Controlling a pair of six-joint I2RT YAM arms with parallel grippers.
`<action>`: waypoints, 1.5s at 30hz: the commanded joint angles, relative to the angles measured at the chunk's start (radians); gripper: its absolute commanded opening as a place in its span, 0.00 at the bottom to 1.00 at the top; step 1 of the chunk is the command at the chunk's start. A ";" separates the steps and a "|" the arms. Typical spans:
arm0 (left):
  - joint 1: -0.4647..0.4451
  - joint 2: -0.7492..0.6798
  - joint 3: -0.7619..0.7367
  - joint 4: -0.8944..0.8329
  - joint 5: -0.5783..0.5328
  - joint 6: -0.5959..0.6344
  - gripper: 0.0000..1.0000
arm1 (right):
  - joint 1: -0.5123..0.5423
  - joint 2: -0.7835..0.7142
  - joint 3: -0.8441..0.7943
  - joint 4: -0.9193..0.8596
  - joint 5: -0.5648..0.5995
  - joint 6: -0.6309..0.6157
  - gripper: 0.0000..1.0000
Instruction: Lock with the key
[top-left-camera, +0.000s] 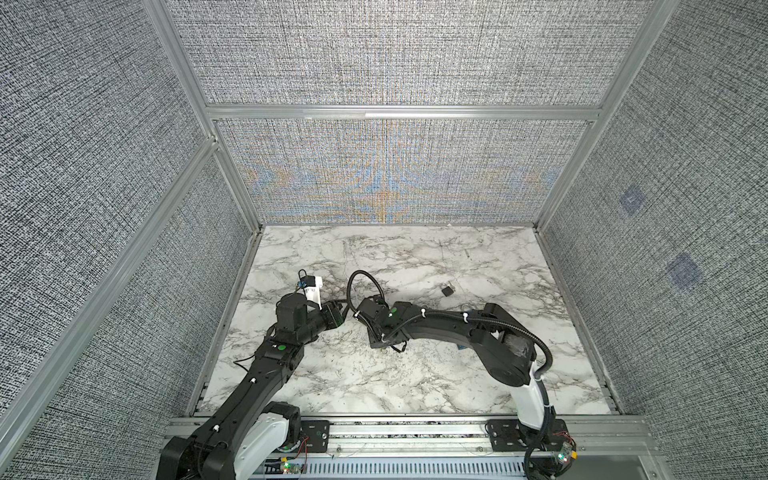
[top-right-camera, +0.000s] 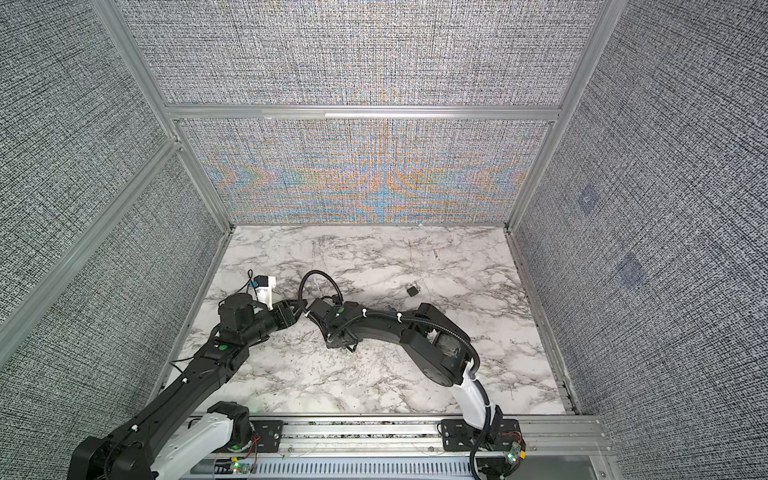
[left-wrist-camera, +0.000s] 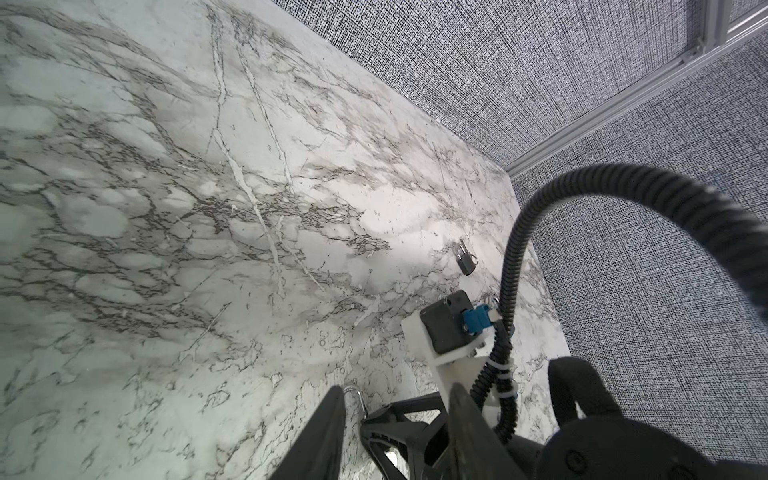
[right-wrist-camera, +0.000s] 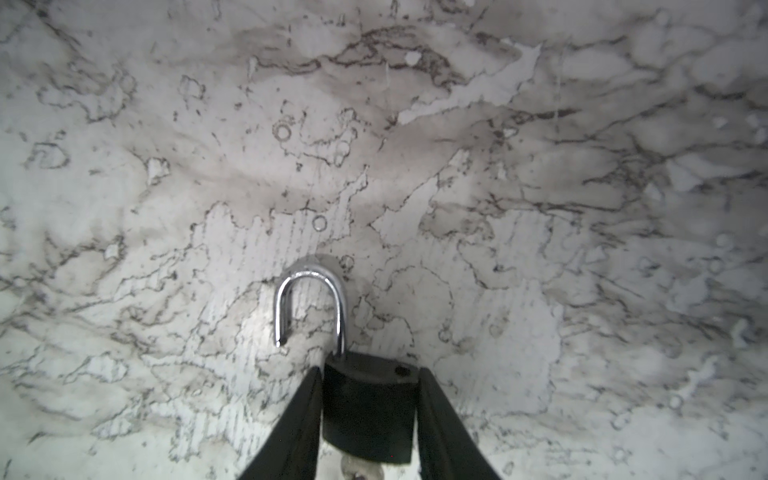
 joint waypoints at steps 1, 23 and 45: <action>0.002 -0.003 -0.003 0.036 0.014 -0.004 0.43 | 0.009 0.006 0.019 -0.068 0.042 -0.001 0.38; 0.010 -0.001 -0.005 0.040 0.019 -0.006 0.43 | 0.013 0.042 0.049 -0.090 0.043 -0.001 0.42; 0.014 0.012 0.020 -0.029 -0.012 0.020 0.39 | -0.057 -0.122 -0.079 0.064 -0.013 -0.085 0.28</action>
